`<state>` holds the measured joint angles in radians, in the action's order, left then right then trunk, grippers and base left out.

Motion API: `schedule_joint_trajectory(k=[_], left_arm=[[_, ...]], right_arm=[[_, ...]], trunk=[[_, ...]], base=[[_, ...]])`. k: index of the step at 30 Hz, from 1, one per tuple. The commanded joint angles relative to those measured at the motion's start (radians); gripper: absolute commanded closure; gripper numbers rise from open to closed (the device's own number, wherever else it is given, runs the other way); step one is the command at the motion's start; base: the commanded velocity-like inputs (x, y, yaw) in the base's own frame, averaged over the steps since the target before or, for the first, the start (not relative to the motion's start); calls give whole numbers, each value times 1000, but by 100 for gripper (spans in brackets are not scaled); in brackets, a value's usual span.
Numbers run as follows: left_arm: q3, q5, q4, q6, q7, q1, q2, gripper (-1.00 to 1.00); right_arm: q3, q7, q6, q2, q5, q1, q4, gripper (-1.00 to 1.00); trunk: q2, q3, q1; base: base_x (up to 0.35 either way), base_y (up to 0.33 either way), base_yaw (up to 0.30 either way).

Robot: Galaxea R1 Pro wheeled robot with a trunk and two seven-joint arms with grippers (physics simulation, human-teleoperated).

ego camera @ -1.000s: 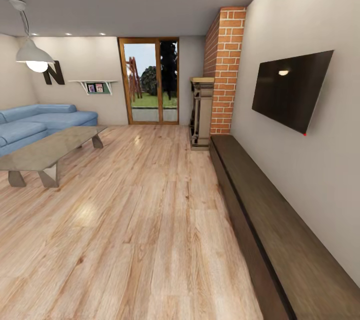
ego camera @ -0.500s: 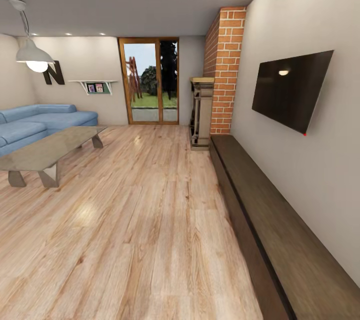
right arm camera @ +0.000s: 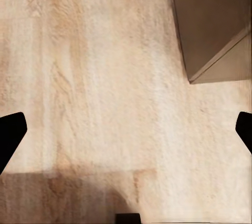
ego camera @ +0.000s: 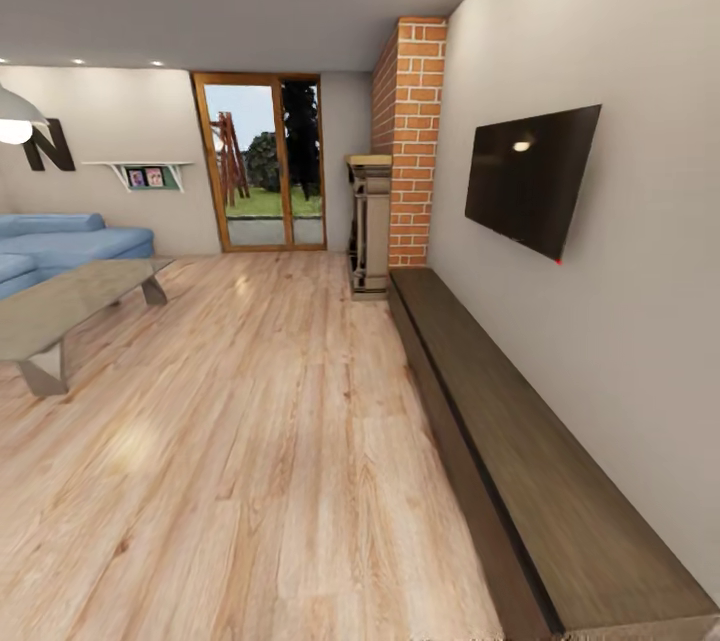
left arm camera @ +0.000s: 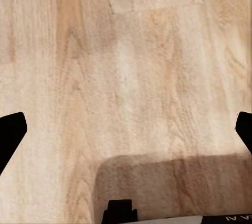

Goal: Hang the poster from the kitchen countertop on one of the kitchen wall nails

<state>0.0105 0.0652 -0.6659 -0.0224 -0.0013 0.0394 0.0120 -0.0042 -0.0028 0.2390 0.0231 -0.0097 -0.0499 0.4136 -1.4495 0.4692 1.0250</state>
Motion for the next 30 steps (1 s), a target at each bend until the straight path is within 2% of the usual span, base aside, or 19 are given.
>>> schedule_joint_trajectory(k=[1,5,16,30], left_arm=[[1,7,-1,-2,0,0,0,-100],[1,7,-1,-2,0,0,0,-100],[0,7,0,-2,-2,0,-1,-100],[0,7,0,-1,-2,0,0,-100]], right_arm=[[0,0,3,0,-1,-1,-1,-100],[0,-1,3,0,-1,-1,-1,-100],[0,-1,3,0,-1,-1,-1,-100],[-2,0,3,0,-1,-1,-1,-100]], trunk=[[0,1,0],[0,1,0],[0,1,0],[0,1,0]], base=[[0,0,-267],[-61,0,-227],[-259,0,-88],[-24,0,-277]])
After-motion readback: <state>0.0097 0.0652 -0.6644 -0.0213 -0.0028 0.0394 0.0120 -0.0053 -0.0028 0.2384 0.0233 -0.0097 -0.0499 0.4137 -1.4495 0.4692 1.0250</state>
